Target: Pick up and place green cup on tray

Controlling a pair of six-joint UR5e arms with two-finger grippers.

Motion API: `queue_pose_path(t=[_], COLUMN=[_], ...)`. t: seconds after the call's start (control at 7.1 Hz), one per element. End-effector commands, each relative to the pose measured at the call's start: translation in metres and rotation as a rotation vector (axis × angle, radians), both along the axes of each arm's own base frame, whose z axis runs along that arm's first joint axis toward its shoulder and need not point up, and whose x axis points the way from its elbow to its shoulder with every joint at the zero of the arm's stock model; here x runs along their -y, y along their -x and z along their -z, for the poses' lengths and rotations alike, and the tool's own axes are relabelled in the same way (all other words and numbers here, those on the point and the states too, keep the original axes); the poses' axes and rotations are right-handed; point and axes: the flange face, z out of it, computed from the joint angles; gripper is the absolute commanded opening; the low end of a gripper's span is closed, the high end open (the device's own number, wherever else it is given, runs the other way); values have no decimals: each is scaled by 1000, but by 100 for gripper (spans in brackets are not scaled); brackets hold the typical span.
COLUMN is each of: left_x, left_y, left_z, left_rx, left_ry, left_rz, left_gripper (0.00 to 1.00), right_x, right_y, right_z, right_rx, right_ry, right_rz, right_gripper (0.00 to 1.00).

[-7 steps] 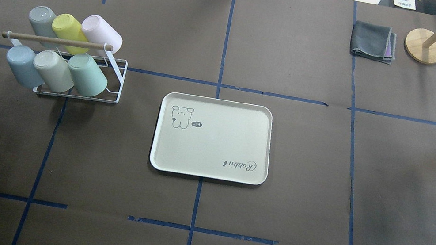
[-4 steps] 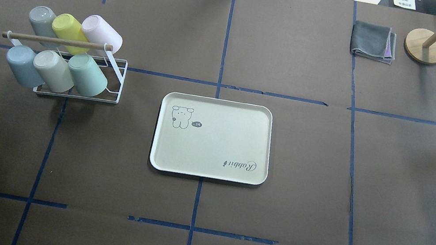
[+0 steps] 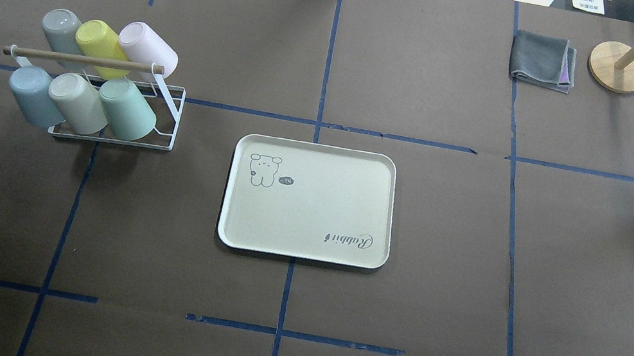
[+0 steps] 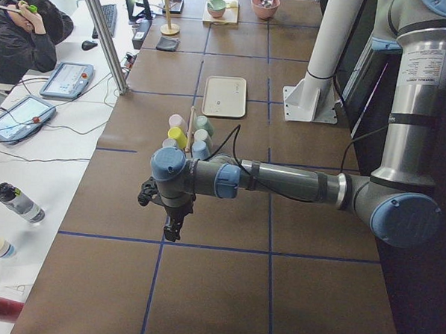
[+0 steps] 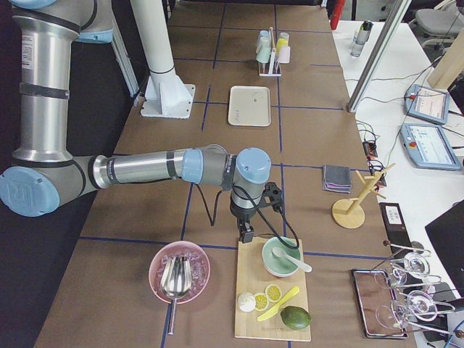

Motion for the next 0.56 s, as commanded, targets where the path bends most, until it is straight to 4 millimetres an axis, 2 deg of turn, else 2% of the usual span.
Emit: queue_pose_path(t=[0.0, 0.14, 0.28, 0.42], left_x=[22, 25, 31, 27], left_y=[-5, -6, -6, -7], left_z=[16, 16, 49, 95], left_rx=[-16, -17, -26, -37], left_ry=[-28, -18, -66, -140], left_rz=[42, 48, 66, 81], left_gripper=[100, 100, 100, 100], right_x=[-3, -3, -3, -3], right_y=[-1, -1, -1, -1], right_z=[-1, 0, 0, 1], right_rx=[4, 4, 4, 6], right_ry=[3, 1, 1, 0], right_rz=[-27, -29, -29, -29], right_gripper=[100, 100, 100, 100])
